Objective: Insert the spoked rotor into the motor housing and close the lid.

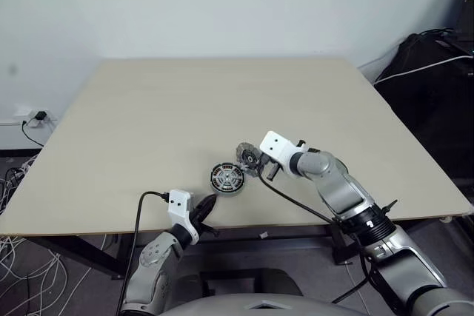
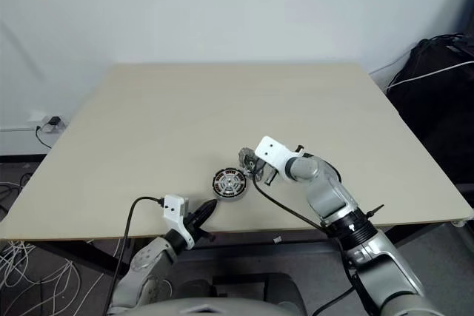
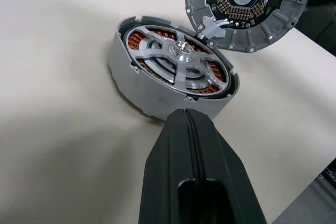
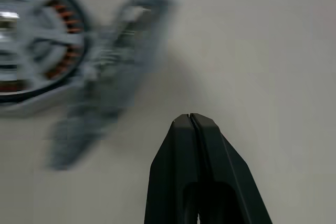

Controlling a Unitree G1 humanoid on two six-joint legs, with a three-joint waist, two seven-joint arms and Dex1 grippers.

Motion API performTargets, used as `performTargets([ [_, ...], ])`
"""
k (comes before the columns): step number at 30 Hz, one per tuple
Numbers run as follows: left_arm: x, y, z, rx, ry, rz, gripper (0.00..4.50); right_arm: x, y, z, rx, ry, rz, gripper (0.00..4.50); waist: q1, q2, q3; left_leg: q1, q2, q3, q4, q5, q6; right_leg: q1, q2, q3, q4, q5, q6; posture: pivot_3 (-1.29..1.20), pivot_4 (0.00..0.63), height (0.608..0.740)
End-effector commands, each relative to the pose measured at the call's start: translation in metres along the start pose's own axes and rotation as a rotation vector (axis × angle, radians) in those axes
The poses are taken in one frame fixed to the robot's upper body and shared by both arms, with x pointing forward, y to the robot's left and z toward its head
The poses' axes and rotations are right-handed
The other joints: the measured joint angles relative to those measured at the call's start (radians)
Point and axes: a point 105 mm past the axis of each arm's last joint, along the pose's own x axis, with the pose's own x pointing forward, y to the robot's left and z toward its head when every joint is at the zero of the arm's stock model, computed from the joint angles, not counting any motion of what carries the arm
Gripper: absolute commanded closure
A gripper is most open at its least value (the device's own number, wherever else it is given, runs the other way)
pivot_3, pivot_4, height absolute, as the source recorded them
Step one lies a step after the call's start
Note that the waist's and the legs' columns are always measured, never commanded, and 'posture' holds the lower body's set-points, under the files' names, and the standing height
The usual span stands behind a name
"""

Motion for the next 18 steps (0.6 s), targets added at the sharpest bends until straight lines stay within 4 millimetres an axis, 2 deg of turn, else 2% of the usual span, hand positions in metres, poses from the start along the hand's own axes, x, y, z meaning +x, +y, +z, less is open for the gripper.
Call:
performTargets([
  [1,0.002,-0.002,0.010,0.013,-0.037,-0.016,4.50,-0.008,0.006,0.018,-0.016,-0.053,0.056,4.47,0.001,0.000,0.000,0.000,0.000,0.000,0.000,0.000,0.000,0.000,0.000,0.000,0.000,0.000,0.000,0.00,0.000,0.740],
  [11,0.002,-0.002,0.010,0.013,-0.038,-0.015,4.50,-0.014,0.024,0.039,-0.001,-0.111,0.164,4.47,0.004,0.000,0.000,0.000,0.000,0.000,0.000,0.000,0.000,0.000,0.000,-0.001,0.000,0.000,0.000,0.00,0.000,0.740],
  [18,0.000,-0.001,0.015,0.037,-0.068,-0.012,4.50,-0.004,0.034,0.039,0.036,-0.113,0.192,4.47,0.003,0.000,0.000,0.000,0.000,0.000,0.000,0.000,0.000,0.000,0.000,-0.001,0.000,0.000,0.000,0.00,0.000,0.740],
])
